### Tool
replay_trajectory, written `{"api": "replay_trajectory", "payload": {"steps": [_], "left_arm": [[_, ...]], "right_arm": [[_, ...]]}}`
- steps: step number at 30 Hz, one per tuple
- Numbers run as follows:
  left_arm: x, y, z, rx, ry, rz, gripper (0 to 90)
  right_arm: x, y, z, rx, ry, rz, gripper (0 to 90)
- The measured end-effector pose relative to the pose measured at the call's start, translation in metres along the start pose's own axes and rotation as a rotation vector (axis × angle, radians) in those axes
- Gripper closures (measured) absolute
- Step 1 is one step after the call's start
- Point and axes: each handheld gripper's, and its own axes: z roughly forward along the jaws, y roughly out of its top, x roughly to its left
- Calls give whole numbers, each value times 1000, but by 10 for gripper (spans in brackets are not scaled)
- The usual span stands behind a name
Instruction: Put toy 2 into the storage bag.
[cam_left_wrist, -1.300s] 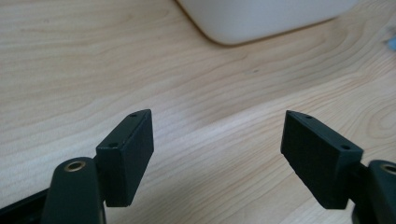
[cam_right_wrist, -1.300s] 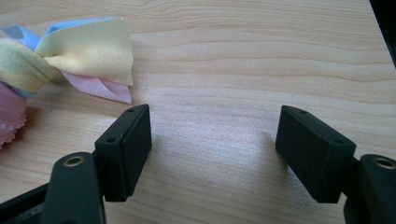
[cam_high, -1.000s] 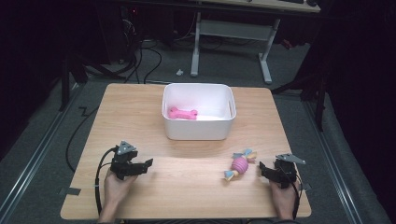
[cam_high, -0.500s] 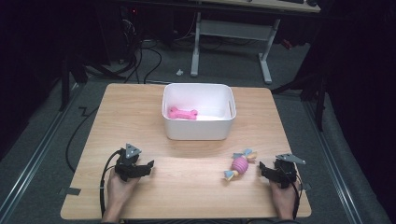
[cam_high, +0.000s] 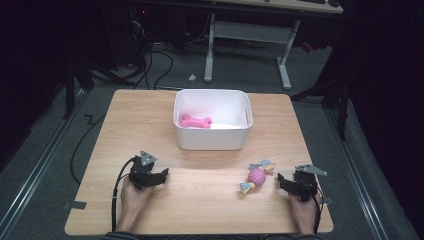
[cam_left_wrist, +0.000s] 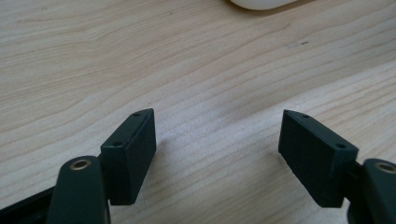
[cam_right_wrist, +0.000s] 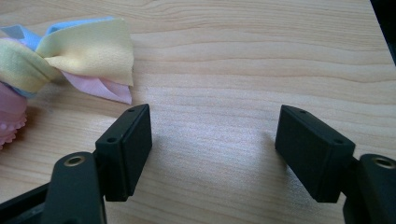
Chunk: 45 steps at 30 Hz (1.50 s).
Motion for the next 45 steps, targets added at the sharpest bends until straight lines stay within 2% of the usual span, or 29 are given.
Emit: {"api": "replay_trajectory", "payload": {"steps": [11, 17, 22, 25, 33, 37, 39, 45], "left_arm": [[0, -2, 5, -13, -9, -3, 254], [0, -2, 5, -12, -6, -3, 250], [-1, -2, 5, -12, -6, -5, 247], [0, -2, 5, -12, -7, -4, 247], [0, -2, 5, -12, -8, -4, 247], [0, -2, 5, -13, -7, -6, 247], [0, -2, 5, -12, -8, -4, 247], [-1, -2, 5, -13, -6, -7, 247]], "right_arm": [[0, 0, 0, 2, 16, -14, 268], [0, -1, -6, 32, 49, -31, 285], [4, -1, -20, 18, 59, -55, 291], [7, -2, -31, 1, 66, -79, 291], [21, -9, -52, 12, 104, -129, 294], [26, -9, -57, 5, 119, -146, 297], [34, -7, -61, 1, 148, -167, 301], [45, 2, -62, 5, 173, -208, 314]]}}
